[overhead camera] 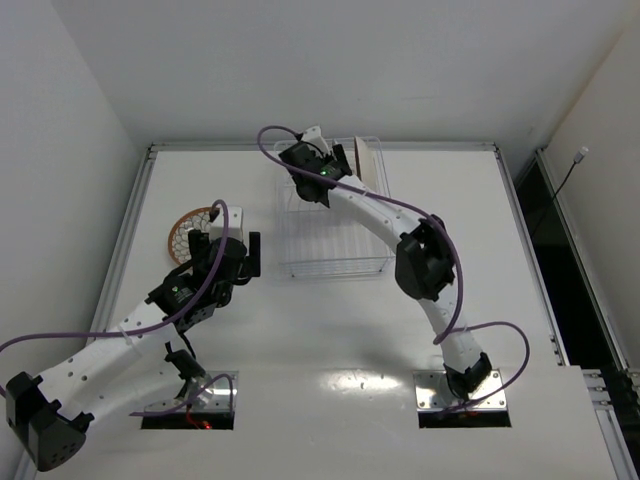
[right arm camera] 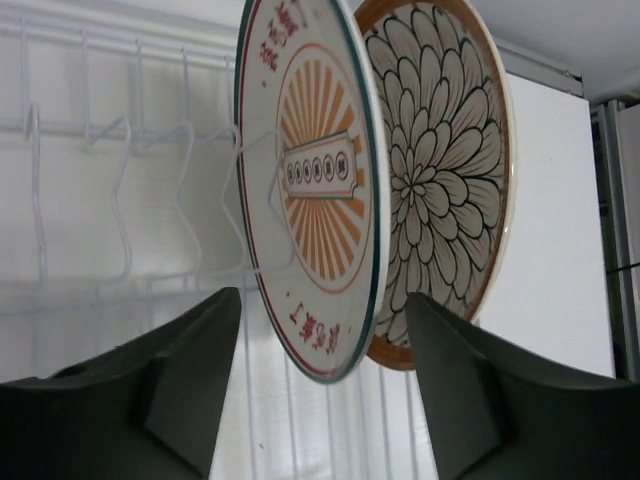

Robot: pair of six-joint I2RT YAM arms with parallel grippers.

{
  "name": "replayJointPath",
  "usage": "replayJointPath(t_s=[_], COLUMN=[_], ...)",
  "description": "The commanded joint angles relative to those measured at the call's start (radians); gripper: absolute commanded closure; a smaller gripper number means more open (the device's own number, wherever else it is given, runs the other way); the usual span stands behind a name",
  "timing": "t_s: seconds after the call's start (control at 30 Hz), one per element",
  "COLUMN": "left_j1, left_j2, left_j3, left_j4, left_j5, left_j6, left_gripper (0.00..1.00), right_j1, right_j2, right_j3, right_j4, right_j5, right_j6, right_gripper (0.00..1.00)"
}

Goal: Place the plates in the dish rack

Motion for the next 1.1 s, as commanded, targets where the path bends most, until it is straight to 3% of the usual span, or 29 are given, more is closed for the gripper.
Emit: replayJointPath(t_s=[0.0,0.07,0.1,0.2,0.37,0.4,0.57,0.67,0.8,1.07], left_j1=[0.013,0.013,0.013,0.013,0.013,0.013,0.013,0.013,0.013,0.052], left_j2=[-0.003,-0.003,-0.003,-0.003,-0.003,-0.003,0.009,0.033,0.058,0.128], left_j3=[0.002,0.002,0.002,0.002,0.002,0.002,0.002,0.011,0.020,0.029], left_j4=[0.042,0.033,0.033,0.033,0.024,0.024,0.015,0.006,-0.025,-0.044], left_j5=[-0.021,-0.021,-0.021,-0.021,-0.032,-0.032,-0.052,-0.061,-0.096,-0.090], left_j6=[0.005,0.005,0.005,0.005,-0.004,-0.004,-0.013,-0.022,-0.031,-0.054], left_gripper=[0.13,0.13,0.13,0.13,0.13,0.13,0.13,0.13,0.13,0.11], right_j1=[0.002,0.013,0.013,0.013,0.022,0.022,0.022,0.013,0.013,0.013], right_j2=[-0.143,-0.180,-0.199,-0.291,-0.536,-0.586,-0.949,-1.134,-1.241,-1.206], right_j3=[0.011,0.011,0.011,0.001,-0.171,-0.218,-0.681,-0.860,-0.992,-0.981], right_j4=[-0.068,-0.099,-0.134,-0.197,-0.236,-0.195,0.036,0.105,0.133,0.166], right_j5=[-0.052,-0.065,-0.074,-0.164,-0.322,-0.426,-0.774,-0.833,-0.833,-0.890], right_j6=[0.064,0.064,0.064,0.064,0.096,0.096,0.147,0.190,0.199,0.208], right_gripper=[0.33,0.21,0.06,0.00,0.00,0.00,0.00,0.00,0.00,0.00])
